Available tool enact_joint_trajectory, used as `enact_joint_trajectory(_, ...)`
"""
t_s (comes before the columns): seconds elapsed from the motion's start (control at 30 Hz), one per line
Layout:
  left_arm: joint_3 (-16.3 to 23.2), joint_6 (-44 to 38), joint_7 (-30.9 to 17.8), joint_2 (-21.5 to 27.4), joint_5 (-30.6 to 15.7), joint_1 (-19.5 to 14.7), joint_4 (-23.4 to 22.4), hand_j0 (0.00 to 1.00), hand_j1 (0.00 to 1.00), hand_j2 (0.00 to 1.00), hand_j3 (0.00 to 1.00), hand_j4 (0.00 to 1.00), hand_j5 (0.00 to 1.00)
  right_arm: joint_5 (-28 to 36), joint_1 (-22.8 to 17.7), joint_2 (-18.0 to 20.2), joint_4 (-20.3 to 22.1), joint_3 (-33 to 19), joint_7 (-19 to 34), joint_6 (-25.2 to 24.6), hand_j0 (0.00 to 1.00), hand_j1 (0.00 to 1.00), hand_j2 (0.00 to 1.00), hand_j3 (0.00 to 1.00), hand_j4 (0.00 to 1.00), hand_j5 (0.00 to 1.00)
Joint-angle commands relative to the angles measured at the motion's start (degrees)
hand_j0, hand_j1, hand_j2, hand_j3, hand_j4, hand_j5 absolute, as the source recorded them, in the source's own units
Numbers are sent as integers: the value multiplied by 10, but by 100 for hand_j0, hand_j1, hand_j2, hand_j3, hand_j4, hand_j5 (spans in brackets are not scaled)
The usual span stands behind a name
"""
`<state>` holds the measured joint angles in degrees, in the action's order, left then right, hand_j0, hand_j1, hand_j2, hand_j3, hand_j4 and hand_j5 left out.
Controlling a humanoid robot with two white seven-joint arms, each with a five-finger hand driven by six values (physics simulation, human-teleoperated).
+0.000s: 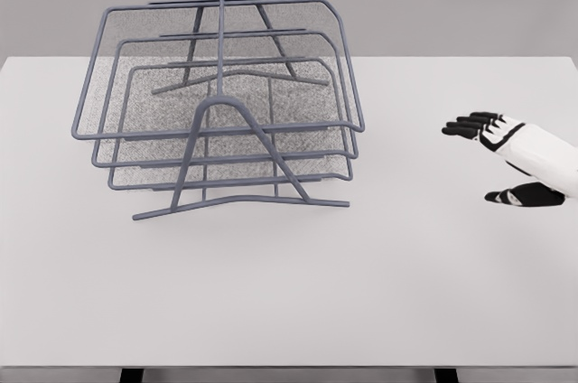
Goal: Pull out the upper folder box with right arm
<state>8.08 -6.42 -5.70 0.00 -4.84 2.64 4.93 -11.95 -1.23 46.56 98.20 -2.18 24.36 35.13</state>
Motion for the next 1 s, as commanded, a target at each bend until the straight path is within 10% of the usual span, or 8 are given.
enact_joint_trajectory(0.0,0,0,0,0,0,0,0,100,100,100,100,100,100,4,1,-3,0,0,6,-1,100,100,100,100,100,100)
enact_joint_trajectory(0.13,0,0,0,0,0,0,0,100,100,100,100,100,100,-87,69,-48,19,3,25,-1,100,100,100,100,100,100)
enact_joint_trajectory(0.23,0,0,0,0,0,0,0,100,100,100,100,100,100,-85,122,-14,15,25,76,-1,100,100,100,100,100,100)
enact_joint_trajectory(0.53,0,0,0,0,0,0,0,100,100,100,100,100,100,-84,401,23,-111,319,80,-1,100,100,100,100,100,100)
enact_joint_trajectory(0.77,0,0,0,0,0,0,-1,100,100,100,100,100,100,-84,560,-75,-224,461,85,-1,100,100,100,100,100,100)
enact_joint_trajectory(0.97,0,0,0,0,0,0,0,100,100,100,100,100,100,-86,615,-122,-286,529,85,-1,100,100,100,100,100,100)
